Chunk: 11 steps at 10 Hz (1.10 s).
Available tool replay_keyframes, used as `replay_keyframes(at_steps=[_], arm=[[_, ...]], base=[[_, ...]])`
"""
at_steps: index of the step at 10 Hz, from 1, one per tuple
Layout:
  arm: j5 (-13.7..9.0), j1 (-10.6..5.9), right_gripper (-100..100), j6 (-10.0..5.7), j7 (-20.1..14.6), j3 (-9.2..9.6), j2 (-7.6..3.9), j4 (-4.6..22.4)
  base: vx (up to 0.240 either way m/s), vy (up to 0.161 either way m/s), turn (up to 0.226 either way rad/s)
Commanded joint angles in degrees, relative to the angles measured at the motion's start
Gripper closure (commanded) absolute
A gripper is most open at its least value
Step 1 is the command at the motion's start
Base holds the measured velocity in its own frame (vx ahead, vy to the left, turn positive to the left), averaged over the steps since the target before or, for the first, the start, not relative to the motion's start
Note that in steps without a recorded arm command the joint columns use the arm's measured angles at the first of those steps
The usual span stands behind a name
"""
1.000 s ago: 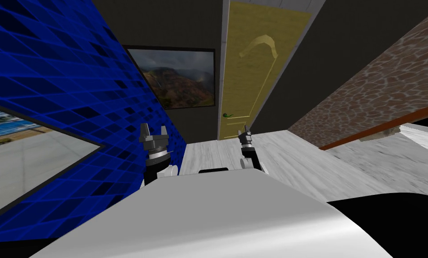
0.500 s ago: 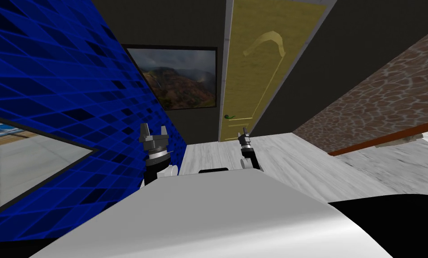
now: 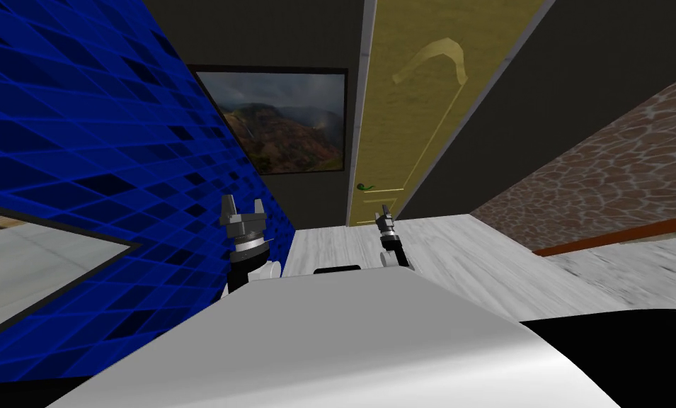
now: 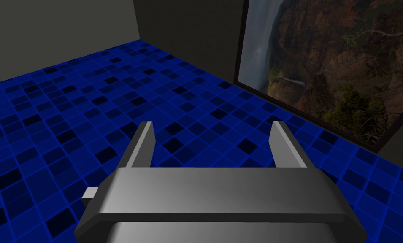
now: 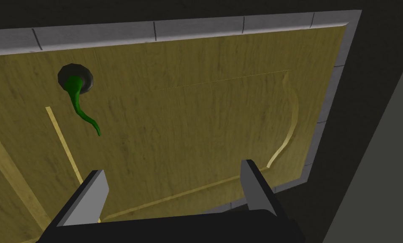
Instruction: Pull the door open
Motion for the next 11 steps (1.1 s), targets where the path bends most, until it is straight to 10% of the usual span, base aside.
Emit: replay_keyframes(at_steps=[1, 11], arm=[[0.01, -0.78, -100, -0.3, 0.06, -0.28, -0.46, 2.04], [0.08, -4.84, -100, -3.1, 0.33, -1.82, -3.11, 15.08]], base=[[0.098, -0.046, 0.052], [0.094, -0.034, 0.056]])
